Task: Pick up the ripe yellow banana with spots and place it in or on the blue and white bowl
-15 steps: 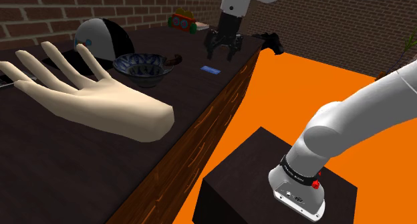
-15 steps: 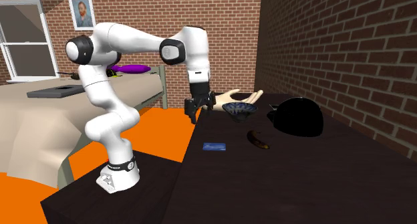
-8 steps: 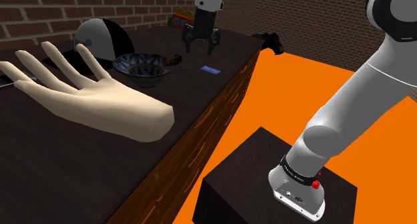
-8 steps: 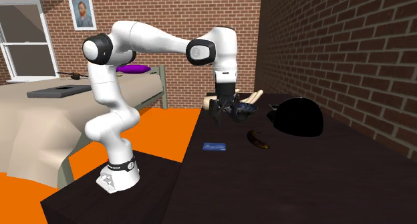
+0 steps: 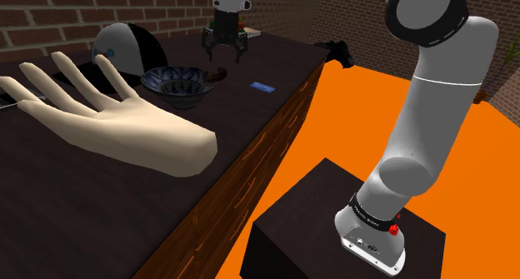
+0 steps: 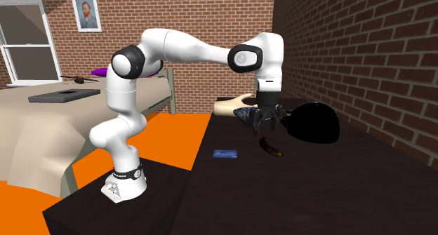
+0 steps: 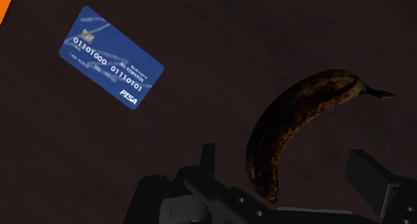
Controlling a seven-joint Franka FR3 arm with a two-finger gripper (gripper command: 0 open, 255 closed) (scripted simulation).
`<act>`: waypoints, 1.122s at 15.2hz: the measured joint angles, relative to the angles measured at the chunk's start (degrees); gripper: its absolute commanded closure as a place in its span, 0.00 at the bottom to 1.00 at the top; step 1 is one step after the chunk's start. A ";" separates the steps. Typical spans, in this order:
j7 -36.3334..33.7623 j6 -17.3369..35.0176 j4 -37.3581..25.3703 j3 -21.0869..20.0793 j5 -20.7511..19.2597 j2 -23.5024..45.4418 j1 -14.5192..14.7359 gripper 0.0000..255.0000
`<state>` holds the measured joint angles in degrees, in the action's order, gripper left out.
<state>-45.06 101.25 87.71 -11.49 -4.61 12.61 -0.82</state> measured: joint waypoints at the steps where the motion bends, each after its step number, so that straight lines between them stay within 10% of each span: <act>1: -0.87 -0.74 -2.77 0.10 -0.69 2.21 0.33 0.00; 15: -1.77 4.15 0.59 0.42 -1.31 3.86 0.27 0.00; 16: -1.77 4.15 0.59 0.42 -1.31 3.86 0.27 1.00; 17: -1.77 4.15 0.59 0.42 -1.31 3.86 0.27 1.00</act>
<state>-46.83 105.39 88.29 -11.07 -5.92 16.46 -0.55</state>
